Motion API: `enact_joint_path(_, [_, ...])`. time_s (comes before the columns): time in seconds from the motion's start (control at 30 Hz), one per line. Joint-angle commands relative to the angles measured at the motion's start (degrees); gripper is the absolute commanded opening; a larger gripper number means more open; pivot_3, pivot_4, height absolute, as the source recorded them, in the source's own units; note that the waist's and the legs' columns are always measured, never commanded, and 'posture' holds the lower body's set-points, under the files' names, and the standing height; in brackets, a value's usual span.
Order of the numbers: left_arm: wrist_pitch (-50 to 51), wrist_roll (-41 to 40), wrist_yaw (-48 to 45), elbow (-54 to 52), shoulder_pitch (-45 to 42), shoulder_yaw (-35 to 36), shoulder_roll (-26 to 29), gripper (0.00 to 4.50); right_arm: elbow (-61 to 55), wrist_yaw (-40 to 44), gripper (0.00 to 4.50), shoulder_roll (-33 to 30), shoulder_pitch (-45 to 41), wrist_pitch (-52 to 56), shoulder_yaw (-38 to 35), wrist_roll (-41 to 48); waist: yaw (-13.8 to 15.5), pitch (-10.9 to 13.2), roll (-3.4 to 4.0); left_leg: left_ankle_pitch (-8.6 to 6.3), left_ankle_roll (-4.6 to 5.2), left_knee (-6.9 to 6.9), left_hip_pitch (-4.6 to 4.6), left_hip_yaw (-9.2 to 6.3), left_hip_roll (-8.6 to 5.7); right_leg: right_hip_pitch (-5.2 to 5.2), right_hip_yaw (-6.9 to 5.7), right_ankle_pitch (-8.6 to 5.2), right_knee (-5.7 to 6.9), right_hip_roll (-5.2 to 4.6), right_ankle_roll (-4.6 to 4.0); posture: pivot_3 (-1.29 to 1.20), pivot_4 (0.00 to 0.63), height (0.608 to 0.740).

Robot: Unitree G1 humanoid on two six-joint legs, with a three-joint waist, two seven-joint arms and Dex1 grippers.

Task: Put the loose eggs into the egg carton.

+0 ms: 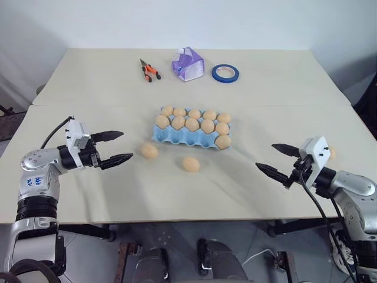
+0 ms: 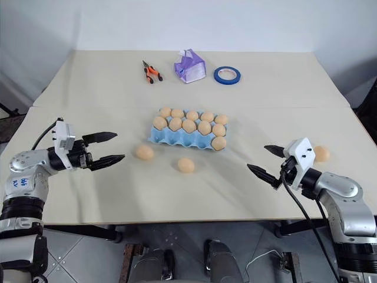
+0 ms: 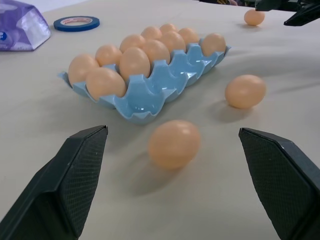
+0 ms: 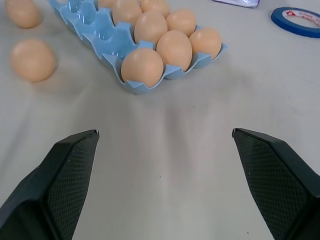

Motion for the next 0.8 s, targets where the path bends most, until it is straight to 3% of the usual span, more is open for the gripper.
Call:
enact_joint_path(0.03, [-0.86,0.06,-0.13,0.58,-1.46,0.30,-0.17,4.47,-2.37,-0.86,4.50,0.19,0.13,0.08,-1.82,0.99,0.00,0.00,0.00,0.00,0.00,0.00,0.00,0.00,0.00,0.00,0.00,0.00,0.00,0.00,0.00,0.00,0.150,0.740])
enact_joint_path(0.5, [1.76,-0.56,0.01,-0.91,-1.51,0.12,-0.18,4.47,-6.19,-4.61,4.50,0.59,-1.65,4.12,-2.16,2.46,-0.03,0.00,0.00,0.00,0.01,-0.01,-0.01,0.00,0.01,0.00,0.00,0.00,0.00,0.01,0.00,0.00,0.150,0.740])
enact_joint_path(0.63, [2.12,-0.98,-1.52,-1.10,-1.96,-0.10,-0.43,4.47,-10.31,-8.84,4.50,0.25,-1.56,7.34,-4.22,2.72,0.04,0.00,0.00,0.00,0.01,0.00,-0.01,0.00,0.01,0.00,0.00,0.00,0.00,0.00,0.00,0.00,0.150,0.740])
enact_joint_path(0.8, [2.94,-0.99,-2.45,-2.43,-3.01,-1.04,-1.92,4.47,-15.07,-18.85,4.50,2.05,-0.12,15.45,-11.89,5.48,0.34,0.00,0.00,-0.01,0.01,0.00,-0.09,-0.08,-0.01,-0.01,-0.05,0.00,-0.05,-0.04,0.00,0.00,0.150,0.740])
